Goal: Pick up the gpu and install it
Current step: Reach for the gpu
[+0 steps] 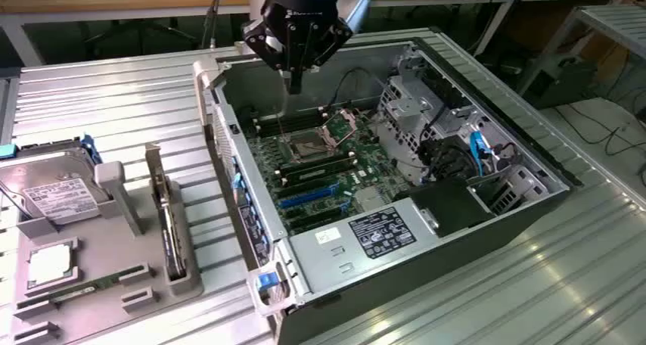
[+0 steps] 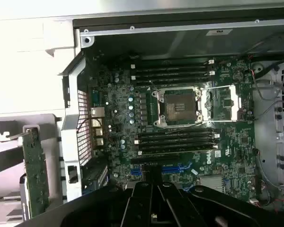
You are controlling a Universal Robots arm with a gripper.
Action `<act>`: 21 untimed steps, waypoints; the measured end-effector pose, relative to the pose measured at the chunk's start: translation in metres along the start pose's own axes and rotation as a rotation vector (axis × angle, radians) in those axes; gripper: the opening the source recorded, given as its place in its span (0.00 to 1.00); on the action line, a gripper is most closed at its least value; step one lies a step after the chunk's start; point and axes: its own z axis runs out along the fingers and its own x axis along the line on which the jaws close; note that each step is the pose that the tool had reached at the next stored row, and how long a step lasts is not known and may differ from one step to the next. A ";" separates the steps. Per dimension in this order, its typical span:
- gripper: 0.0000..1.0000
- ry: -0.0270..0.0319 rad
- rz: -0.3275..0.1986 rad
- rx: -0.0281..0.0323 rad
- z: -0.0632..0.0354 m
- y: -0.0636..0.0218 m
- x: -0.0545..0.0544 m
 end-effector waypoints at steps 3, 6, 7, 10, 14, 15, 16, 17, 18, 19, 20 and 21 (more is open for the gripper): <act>0.11 0.0000 0.000 0.0000 -0.0007 -0.0027 0.025; 0.11 0.0000 0.000 0.0000 -0.0014 -0.0056 0.047; 0.11 0.0000 0.000 0.0000 -0.0015 -0.0059 0.049; 0.11 0.0000 0.000 0.0000 -0.0016 -0.0064 0.053; 0.11 0.0000 0.000 0.0000 -0.0017 -0.0068 0.057; 0.11 0.0000 0.000 0.0000 -0.0017 -0.0069 0.058; 0.11 0.0000 0.000 0.0000 -0.0017 -0.0070 0.059; 0.11 0.0000 0.000 0.0000 -0.0018 -0.0071 0.060; 0.11 -0.0001 0.000 -0.0001 -0.0018 -0.0072 0.061; 0.11 0.0000 0.000 0.0000 -0.0019 -0.0073 0.062; 0.11 0.0000 0.000 0.0000 -0.0018 -0.0073 0.063; 0.11 0.0000 0.000 0.0000 -0.0019 -0.0075 0.065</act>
